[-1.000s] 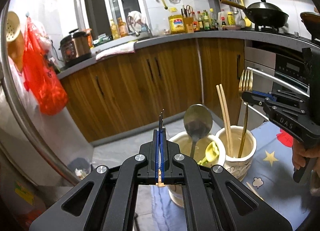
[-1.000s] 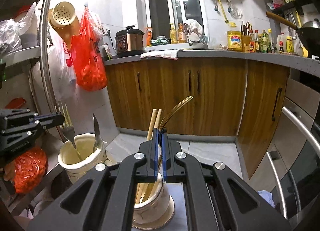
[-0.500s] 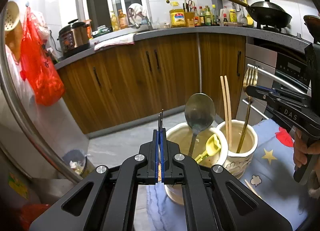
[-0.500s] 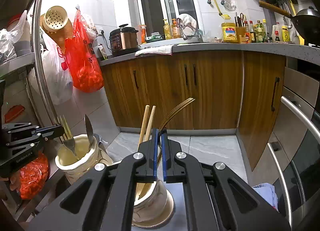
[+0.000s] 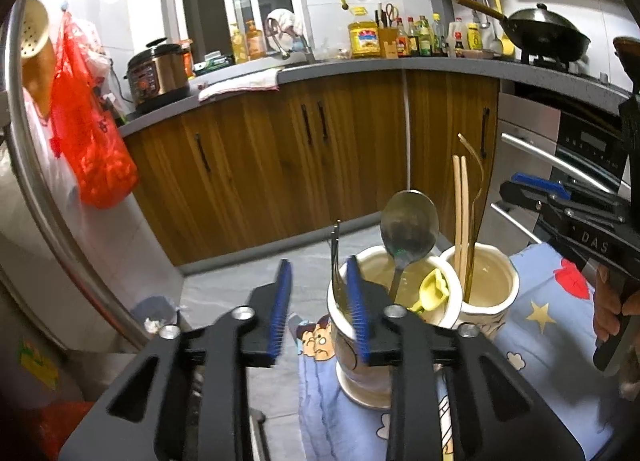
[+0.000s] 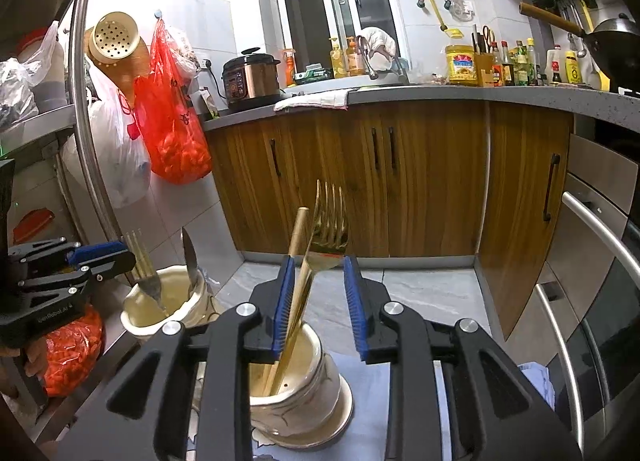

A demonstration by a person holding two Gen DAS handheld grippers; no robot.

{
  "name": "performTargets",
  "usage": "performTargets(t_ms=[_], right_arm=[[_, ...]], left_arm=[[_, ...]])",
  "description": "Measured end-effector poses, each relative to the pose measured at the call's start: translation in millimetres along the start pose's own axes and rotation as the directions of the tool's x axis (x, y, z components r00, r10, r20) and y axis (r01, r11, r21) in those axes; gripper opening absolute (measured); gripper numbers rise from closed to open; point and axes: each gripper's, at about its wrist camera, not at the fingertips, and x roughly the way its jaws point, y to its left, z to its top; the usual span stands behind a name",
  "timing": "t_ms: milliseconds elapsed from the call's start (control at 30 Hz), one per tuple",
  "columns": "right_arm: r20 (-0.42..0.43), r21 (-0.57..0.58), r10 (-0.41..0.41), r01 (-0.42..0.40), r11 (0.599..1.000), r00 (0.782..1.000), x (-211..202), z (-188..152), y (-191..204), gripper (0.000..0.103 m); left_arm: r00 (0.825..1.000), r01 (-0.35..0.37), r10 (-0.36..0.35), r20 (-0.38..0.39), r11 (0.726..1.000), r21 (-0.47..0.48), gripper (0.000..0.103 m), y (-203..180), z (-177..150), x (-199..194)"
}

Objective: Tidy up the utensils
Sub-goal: 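Move both tools back down over the wooden chopstick and yellow utensil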

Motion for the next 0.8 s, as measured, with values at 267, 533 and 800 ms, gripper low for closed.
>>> performTargets(t_ms=[267,533,800], right_arm=[[-0.028,0.020,0.004,-0.004,1.000,1.000,-25.0,-9.6,-2.9,0.059],[-0.111,-0.004,-0.006,0.006,1.000,0.994,-56.0,-37.9,-4.3,0.093],[-0.243,-0.055,-0.051,0.039,0.998,0.969,-68.7,-85.3,-3.3,0.097]], left_arm=[[1.000,-0.005,0.005,0.021,1.000,-0.012,0.064,0.1,-6.4,-26.6],[1.000,0.028,-0.027,0.010,0.998,-0.062,0.086,-4.9,-27.9,-52.8],[0.993,0.093,-0.099,-0.064,0.991,-0.100,0.093,-24.9,-66.7,-57.4]])
